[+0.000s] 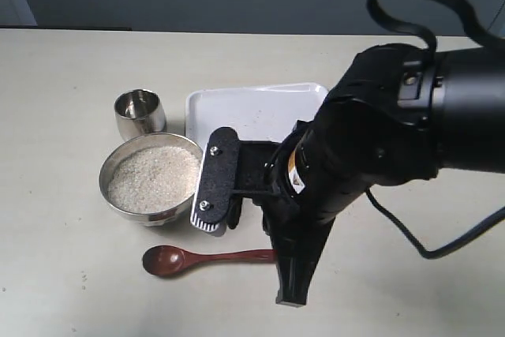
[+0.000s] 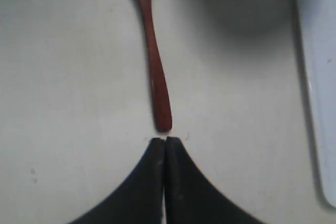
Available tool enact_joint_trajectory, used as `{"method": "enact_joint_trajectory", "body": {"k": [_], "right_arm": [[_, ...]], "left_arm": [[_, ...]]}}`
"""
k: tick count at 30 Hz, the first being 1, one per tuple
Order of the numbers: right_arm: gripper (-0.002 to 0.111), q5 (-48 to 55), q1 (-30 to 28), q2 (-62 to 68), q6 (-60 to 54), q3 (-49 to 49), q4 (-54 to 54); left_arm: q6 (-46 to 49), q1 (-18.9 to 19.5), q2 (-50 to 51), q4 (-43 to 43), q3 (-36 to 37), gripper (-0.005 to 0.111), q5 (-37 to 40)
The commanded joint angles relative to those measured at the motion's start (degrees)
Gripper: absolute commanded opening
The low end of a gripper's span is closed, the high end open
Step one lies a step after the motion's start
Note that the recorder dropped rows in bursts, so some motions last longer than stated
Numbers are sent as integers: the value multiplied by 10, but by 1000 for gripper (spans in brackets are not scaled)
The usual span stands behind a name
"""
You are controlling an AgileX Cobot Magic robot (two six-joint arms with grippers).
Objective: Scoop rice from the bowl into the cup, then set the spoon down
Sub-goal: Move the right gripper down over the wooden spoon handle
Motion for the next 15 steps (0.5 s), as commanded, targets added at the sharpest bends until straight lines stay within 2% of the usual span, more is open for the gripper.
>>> {"method": "enact_joint_trajectory", "body": {"k": [1,4,6,7,8,11,15], "right_arm": [[-1,-43,2,25,6,-4,-2],[1,-43,2,38,22,-4,-1],[12,-46,2,45,23,-4,7],[18,-49,2,46,23,-4,12],[31,-57,2,47,23,-4,24],[58,-74,2,47,24,-4,40],[61,-84,2,58,24,-4,36]], "left_arm": [[-3,-3,-2,1,-1,1,-8],[-3,-3,-2,1,-1,1,-8],[-3,-3,-2,1,-1,1,-8],[-3,-3,-2,1,-1,1,-8],[-3,-3,-2,1,-1,1,-8],[-3,-3,-2,1,-1,1,-8],[-3,-3,-2,1,-1,1,-8]]}}
